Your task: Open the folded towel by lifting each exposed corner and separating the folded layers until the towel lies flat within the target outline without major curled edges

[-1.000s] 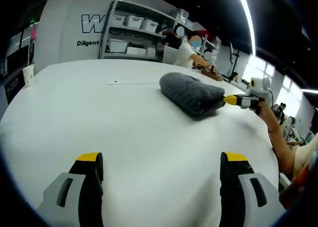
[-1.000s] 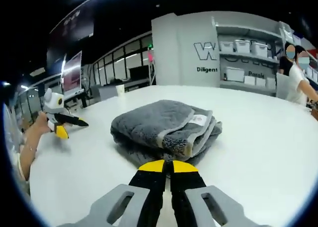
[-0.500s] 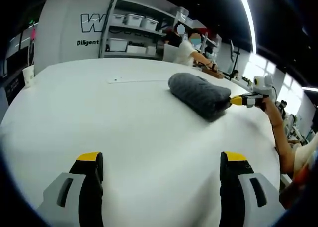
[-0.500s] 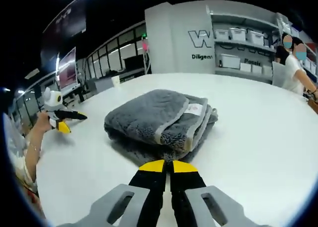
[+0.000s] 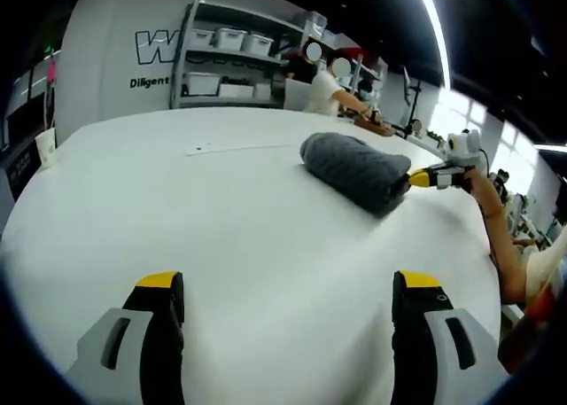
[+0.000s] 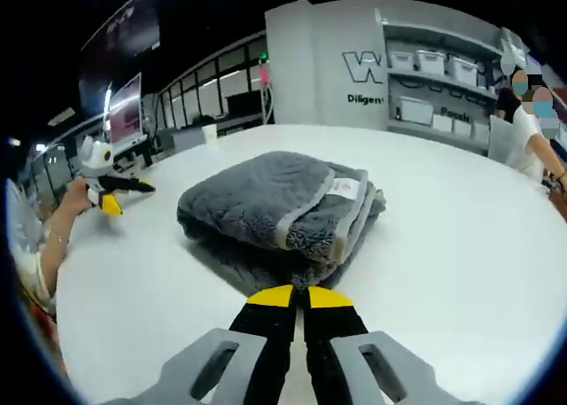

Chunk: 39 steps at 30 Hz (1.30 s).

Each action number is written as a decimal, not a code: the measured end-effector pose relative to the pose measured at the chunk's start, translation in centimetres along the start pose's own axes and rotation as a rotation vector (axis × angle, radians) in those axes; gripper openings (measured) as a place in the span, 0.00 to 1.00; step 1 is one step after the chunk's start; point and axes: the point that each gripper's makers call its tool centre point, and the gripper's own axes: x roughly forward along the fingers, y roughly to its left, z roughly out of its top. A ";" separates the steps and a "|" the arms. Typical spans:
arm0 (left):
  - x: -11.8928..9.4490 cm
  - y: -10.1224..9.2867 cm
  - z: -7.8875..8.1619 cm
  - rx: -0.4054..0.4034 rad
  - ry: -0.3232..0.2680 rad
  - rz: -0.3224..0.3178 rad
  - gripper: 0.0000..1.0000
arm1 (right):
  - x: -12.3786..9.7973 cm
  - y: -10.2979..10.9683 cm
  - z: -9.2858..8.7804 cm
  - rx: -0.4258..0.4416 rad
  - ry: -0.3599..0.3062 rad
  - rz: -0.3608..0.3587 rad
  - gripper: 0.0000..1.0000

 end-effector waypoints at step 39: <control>0.4 -1.4 1.5 0.048 -0.070 -0.032 0.95 | -1.2 -2.5 1.4 0.066 -0.028 -0.066 0.99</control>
